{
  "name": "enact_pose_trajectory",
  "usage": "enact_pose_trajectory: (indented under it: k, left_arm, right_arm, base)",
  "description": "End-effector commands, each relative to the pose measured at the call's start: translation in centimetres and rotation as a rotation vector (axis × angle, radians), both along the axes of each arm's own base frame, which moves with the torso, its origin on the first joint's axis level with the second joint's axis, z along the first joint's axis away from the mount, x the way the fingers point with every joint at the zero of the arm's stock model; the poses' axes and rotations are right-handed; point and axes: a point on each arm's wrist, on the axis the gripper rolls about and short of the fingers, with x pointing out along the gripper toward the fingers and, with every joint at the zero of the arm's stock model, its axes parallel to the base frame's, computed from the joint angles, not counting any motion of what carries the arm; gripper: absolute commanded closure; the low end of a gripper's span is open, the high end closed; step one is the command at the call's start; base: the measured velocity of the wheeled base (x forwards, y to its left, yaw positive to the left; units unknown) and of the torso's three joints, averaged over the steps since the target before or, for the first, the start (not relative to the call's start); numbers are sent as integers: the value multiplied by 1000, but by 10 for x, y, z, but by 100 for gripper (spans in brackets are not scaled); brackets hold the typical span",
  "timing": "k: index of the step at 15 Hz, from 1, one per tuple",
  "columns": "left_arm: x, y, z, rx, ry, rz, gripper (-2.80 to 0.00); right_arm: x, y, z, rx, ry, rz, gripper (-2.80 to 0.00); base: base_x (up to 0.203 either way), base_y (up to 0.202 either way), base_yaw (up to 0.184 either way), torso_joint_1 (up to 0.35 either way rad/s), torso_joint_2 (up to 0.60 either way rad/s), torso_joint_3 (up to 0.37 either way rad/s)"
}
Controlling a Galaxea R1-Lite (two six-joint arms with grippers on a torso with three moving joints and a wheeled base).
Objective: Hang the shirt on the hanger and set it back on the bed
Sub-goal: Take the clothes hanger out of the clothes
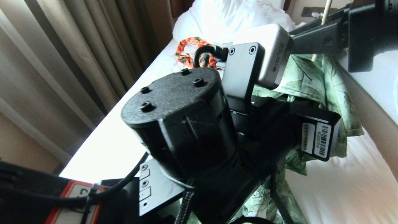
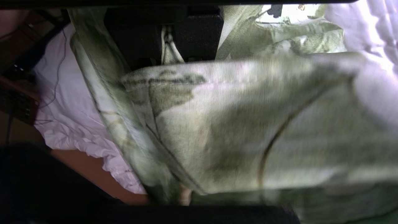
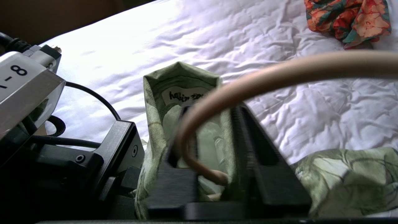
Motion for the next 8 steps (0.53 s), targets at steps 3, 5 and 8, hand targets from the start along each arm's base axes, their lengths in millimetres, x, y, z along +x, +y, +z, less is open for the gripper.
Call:
enact_pose_trajectory:
  k: [3, 5, 8]
  left_arm:
    - [-15, 11, 3, 29, 11, -26, 0]
    - [-16, 11, -1, 46, 19, -22, 0]
    - [-16, 12, -2, 64, 28, -12, 0]
  right_arm:
    - [7, 16, -3, 7, -13, 19, 0]
    - [7, 16, -2, 10, -16, 16, 0]
    - [6, 15, 0, 14, -20, 14, 0]
  base:
    - [0, 0, 0, 0, 0, 0]
    - [0, 0, 0, 0, 0, 0]
    - [0, 0, 0, 0, 0, 0]
